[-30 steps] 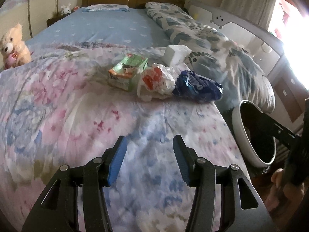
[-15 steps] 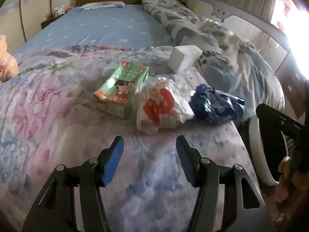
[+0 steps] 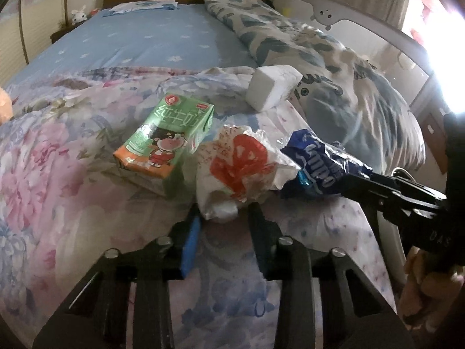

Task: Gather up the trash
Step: 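Grasp the white plastic bag with left gripper while right grasps blue wrapper, then carry the white plastic bag and blue wrapper over the bin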

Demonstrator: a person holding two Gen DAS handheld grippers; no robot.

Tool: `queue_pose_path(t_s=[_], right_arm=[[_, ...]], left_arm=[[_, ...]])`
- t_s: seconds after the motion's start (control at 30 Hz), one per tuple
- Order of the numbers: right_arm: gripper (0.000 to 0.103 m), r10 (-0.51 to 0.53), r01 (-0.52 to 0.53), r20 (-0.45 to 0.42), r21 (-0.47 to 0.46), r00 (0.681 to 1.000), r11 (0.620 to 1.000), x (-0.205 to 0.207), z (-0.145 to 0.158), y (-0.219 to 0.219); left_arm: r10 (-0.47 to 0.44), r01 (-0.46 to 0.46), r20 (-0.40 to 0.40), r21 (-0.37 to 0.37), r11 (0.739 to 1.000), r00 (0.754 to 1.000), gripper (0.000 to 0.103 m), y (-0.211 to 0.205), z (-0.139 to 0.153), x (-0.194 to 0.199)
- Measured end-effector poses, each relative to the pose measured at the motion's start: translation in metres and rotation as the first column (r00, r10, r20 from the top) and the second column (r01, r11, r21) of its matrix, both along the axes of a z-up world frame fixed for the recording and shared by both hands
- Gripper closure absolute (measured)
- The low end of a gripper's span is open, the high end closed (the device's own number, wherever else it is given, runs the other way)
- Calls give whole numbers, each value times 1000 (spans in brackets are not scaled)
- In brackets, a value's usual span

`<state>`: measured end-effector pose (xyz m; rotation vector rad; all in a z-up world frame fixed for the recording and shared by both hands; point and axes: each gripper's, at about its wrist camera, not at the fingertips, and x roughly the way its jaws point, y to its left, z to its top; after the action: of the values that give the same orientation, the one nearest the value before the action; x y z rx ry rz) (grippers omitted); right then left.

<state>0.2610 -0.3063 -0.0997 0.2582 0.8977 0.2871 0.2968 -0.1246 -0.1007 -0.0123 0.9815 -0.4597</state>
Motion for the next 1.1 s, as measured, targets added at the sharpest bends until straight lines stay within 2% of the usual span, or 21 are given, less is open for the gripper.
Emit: queue_pose_path(t_s=[0.07,0.17,0.47,0.7,1.1], right_arm=[[61,-3,3,0,9,1000,1000,-3,0,2],[63,-22,22,-4,35,1000,999,-10,0,1],[66,-27,25,24,67,999,997,-53,14,15],[66,-66,62,38,105,997,993,-90,19,16],[66,-141,133,47,142,989,981,-141,22,10]], left_arm=[[-6,6,-5,-6,1000,1000,86,2,1,-2],[-14,14,3,-15,1000,1000,99,7,5,-11],[-8,10,36,-54,999,999,100,27,20,-57],[14,-12,23,-83,996,1000,100,47,22,-94],[-21,26,47,-97,995,999,100,44,33,-142]])
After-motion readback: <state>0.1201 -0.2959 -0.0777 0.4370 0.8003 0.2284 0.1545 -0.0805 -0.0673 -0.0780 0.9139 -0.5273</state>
